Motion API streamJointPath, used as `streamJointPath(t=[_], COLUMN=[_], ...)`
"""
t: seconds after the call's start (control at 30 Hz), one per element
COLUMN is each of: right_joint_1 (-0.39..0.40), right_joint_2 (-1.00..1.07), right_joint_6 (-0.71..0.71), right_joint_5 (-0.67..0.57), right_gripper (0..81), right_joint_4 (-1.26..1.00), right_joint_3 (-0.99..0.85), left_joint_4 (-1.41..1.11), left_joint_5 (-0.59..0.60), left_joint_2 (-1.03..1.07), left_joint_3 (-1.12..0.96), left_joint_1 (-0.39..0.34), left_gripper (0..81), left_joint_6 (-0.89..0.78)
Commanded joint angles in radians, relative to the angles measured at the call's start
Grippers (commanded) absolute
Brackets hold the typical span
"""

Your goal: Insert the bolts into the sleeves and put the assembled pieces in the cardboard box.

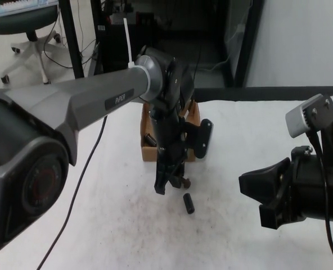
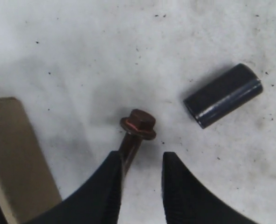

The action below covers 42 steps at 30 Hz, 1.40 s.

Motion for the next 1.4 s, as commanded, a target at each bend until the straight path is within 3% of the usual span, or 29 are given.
streamJointPath(t=[0.0,0.47,0.53,0.63,0.67,1.0,1.17,1.37], right_joint_1=[-0.003,-0.003,-0.003,-0.003,-0.003,-0.003,-0.003,-0.003], right_joint_2=[-0.011,-0.011,-0.011,-0.011,-0.011,-0.011,-0.011,-0.011], right_joint_6=[-0.008,-0.008,-0.008,-0.008,-0.008,-0.008,-0.008,-0.008], right_joint_5=[-0.009,-0.009,-0.009,-0.009,-0.009,-0.009,-0.009,-0.009], right_gripper=[0.8,0.8,0.8,0.8,0.8,0.8,0.8,0.8], right_joint_4=[-0.001,0.001,0.004,0.007,0.007,0.021,0.028,0.028], right_joint_3=[-0.009,-0.009,-0.009,-0.009,-0.009,-0.009,-0.009,-0.009], left_joint_4=[-0.012,-0.025,-0.015,0.017,0.032,0.114,0.056,0.056], left_joint_5=[0.013,0.045,0.045,0.045,0.042,-0.068,-0.059,0.038], left_joint_2=[0.014,0.014,0.014,0.014,0.014,-0.002,-0.046,-0.096], left_joint_3=[0.004,0.004,0.004,0.006,0.006,0.006,0.003,0.001], left_joint_1=[-0.006,-0.011,-0.016,-0.023,-0.025,-0.025,-0.025,-0.011], left_gripper=[27.6,27.6,23.6,2.5,0.3,0.3,0.3,1.8], left_joint_6=[0.001,0.001,-0.004,-0.018,-0.015,-0.114,-0.111,-0.120])
